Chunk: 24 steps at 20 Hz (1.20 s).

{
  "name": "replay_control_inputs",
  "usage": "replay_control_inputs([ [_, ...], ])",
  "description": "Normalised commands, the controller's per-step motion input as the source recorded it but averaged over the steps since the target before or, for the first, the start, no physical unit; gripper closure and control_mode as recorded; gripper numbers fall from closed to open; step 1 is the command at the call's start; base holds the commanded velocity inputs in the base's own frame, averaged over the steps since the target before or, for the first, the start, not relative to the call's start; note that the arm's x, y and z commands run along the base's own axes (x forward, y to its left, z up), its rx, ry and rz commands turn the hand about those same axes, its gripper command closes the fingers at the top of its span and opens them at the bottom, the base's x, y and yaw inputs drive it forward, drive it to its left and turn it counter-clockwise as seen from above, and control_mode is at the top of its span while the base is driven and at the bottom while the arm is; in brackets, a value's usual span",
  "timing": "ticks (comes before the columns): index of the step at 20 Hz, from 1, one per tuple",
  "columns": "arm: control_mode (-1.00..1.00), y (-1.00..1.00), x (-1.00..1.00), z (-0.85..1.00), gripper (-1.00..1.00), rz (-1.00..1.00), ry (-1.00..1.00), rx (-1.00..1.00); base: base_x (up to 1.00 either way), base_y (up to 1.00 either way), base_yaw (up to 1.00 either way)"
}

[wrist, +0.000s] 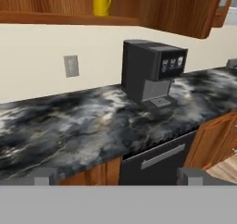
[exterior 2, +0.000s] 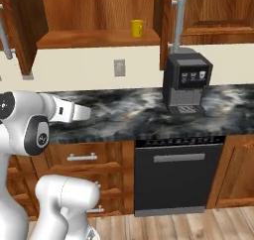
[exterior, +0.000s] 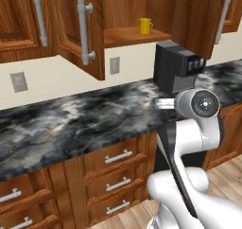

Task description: Open the cabinet directly in front. Then move the beer and the mug to the dining counter with the candle on it.

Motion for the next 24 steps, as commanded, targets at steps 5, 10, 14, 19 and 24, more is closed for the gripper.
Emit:
replay_control_inputs([
  [5,1.00,0.00,0.00,0.00,-1.00,0.00,0.00,0.00,0.32,-0.19,0.22],
  [10,1.00,0.00,0.00,0.00,-1.00,0.00,0.00,0.00,0.39,-0.53,0.11],
  [14,1.00,0.00,0.00,0.00,-1.00,0.00,0.00,0.00,0.51,-0.79,0.12],
  [19,1.00,0.00,0.00,0.00,-1.00,0.00,0.00,0.00,0.80,-0.16,0.06],
  [24,1.00,0.00,0.00,0.00,-1.00,0.00,0.00,0.00,0.76,0.02,0.02],
])
